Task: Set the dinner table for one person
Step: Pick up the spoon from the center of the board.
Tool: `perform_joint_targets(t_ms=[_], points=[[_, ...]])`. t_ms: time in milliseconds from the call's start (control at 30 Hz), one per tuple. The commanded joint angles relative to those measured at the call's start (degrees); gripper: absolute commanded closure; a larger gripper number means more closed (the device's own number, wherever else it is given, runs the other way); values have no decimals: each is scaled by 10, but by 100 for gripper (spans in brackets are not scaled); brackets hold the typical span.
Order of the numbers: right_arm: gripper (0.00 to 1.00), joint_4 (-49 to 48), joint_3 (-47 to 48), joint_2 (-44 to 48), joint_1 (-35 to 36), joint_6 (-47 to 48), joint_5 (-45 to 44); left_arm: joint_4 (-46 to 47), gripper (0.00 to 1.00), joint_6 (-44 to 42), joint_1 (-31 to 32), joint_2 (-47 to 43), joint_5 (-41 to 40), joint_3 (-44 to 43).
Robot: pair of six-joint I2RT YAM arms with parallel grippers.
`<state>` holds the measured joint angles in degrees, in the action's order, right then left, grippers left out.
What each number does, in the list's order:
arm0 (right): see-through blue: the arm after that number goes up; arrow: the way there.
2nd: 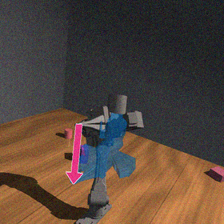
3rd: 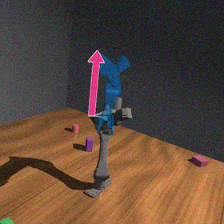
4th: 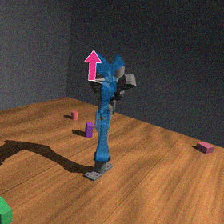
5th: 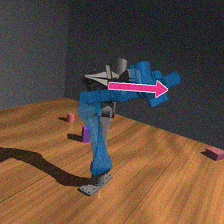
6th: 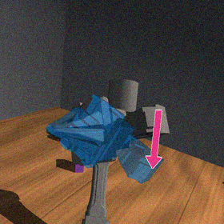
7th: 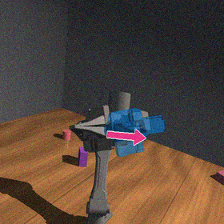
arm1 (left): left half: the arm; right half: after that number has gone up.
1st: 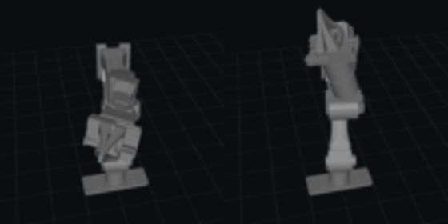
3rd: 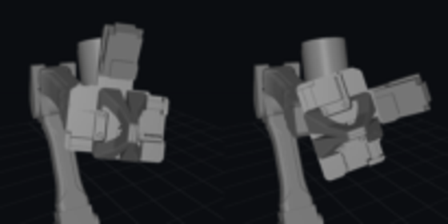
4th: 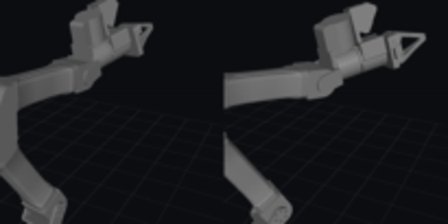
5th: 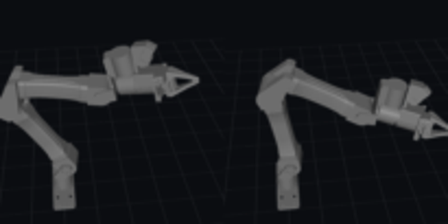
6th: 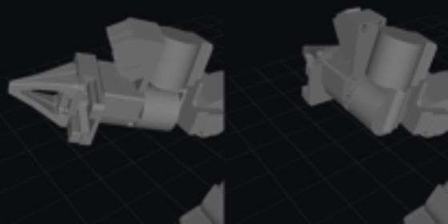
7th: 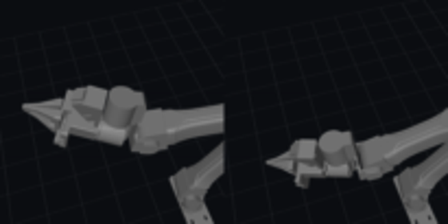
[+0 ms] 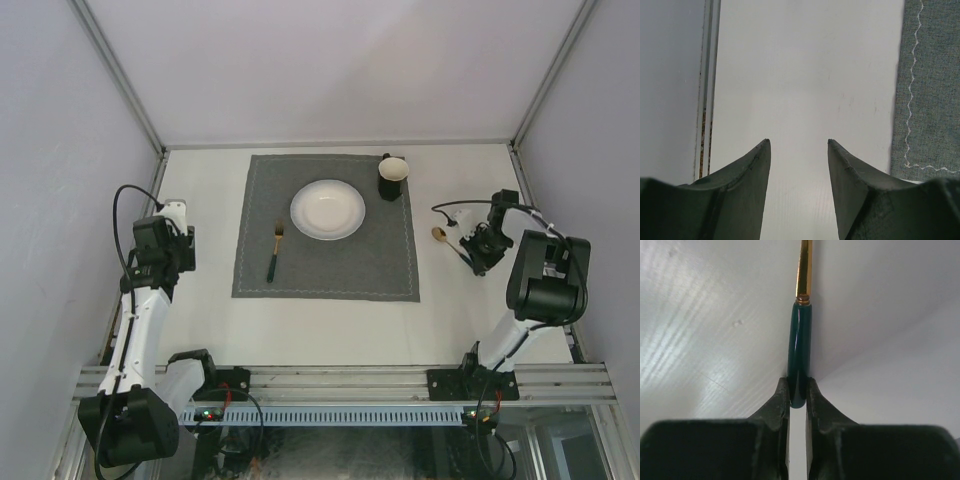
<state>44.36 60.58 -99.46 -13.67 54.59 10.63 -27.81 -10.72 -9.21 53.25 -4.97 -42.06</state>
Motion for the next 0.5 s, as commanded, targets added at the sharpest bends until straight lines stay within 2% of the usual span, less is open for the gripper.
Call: perform_joint_targets(t_ms=[0, 200, 333, 467], points=[[100, 13, 32, 26, 39, -62, 1, 10, 46, -7, -6, -6, -2, -9], [100, 30, 90, 49, 174, -244, -54, 12, 46, -7, -6, -9, 6, -9], [100, 46, 146, 45, 242, -396, -22, 13, 46, -7, -5, -14, 13, -8], [100, 66, 168, 38, 298, -477, -43, 10, 46, -6, -6, -16, 17, -11]])
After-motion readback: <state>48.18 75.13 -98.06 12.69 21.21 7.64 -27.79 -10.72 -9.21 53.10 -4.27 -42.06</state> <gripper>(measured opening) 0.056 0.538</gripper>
